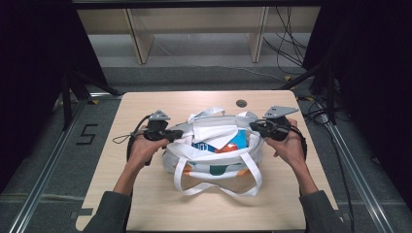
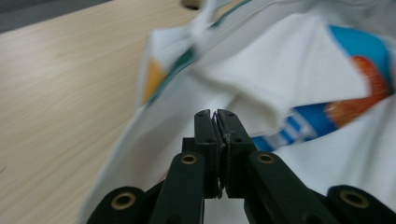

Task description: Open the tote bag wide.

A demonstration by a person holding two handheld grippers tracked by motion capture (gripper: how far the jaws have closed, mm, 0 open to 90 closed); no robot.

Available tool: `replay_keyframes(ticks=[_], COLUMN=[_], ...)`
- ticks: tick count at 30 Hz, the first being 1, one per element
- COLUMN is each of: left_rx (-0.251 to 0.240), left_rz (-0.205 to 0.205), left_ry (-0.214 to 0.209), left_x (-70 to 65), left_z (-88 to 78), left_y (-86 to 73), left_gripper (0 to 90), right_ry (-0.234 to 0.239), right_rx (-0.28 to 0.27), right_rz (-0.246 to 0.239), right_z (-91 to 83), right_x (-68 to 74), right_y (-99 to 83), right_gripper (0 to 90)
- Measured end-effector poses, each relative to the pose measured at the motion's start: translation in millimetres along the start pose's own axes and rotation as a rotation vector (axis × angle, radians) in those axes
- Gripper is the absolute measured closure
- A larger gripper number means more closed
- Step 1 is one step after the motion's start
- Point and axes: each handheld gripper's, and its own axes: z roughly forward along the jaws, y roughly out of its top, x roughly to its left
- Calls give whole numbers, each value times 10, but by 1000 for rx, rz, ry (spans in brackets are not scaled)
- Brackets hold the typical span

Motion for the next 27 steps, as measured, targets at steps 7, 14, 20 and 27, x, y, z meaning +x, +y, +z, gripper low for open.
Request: replay_keyframes(ticks=[7, 14, 20, 27], left_rx=[49, 178, 218, 260], left_rz=[47, 84, 51, -41], left_ry=[-83, -21, 148, 211], left_x=[-316, -281, -6, 208], left_z=[382, 767, 922, 1063], left_y=[216, 255, 297, 321], left_gripper=[858, 886, 893, 894], right_ry=[149, 191, 277, 318], right_rx=[64, 171, 293, 311], right_rz=[-114, -161, -191, -201], right_z=[146, 282, 278, 263], right_x=[548, 732, 863, 885], right_y=[71, -95, -329, -434], right_gripper=[900, 900, 900, 900])
